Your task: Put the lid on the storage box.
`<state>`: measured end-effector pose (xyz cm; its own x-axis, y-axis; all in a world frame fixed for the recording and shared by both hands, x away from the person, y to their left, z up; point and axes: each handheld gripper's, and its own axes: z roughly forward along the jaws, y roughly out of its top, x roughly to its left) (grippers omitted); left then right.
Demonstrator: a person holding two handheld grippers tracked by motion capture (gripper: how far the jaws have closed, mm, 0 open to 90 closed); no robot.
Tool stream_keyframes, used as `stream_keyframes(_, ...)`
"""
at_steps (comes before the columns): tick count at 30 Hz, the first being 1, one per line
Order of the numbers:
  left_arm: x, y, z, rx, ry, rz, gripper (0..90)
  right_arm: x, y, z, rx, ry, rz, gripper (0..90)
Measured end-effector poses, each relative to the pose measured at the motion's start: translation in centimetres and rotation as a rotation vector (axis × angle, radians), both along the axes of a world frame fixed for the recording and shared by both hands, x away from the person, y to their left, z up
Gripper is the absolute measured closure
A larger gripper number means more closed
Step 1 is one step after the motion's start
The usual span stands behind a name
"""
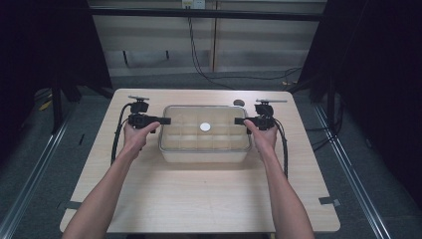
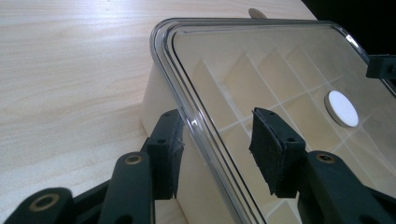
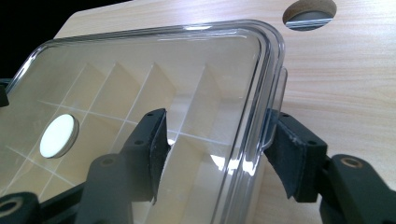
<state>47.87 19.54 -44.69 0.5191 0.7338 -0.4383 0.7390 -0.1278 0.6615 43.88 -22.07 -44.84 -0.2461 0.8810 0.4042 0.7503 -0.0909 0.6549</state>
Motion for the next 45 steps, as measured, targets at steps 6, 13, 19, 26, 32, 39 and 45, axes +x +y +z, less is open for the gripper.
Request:
stream_keyframes(6,0.1,-0.2,-0.1,-0.009,-0.005,0.021,53.4,-0.1,0.3,-0.2,-0.005,-0.003,0.014,35.6)
stream_keyframes(13,-0.6,0.1,0.3,0.045,-0.06,0.01,45.0,-0.6,-0.5,-0.2,0.005,-0.001,0.034,29.4)
stream_keyframes(19,-1.6,0.1,0.9,0.059,-0.083,-0.001,37.9,-1.6,-1.3,0.4,0.012,-0.045,0.043,26.1)
stream_keyframes(26,-3.3,0.4,2.0,0.075,-0.128,-0.014,33.3,-3.4,-1.6,1.8,0.008,-0.107,0.052,24.5)
stream_keyframes(32,-4.6,1.6,2.3,0.076,-0.13,-0.024,34.2,-4.9,-2.3,2.5,0.01,-0.128,0.077,28.5)
stream_keyframes(39,-6.4,2.8,2.2,0.062,-0.164,-0.014,34.0,-6.9,-3.0,3.7,0.018,-0.161,0.113,33.6)
stream_keyframes(45,-8.4,3.2,2.9,0.071,-0.214,-0.032,33.5,-8.7,-3.3,4.0,0.009,-0.191,0.133,36.1)
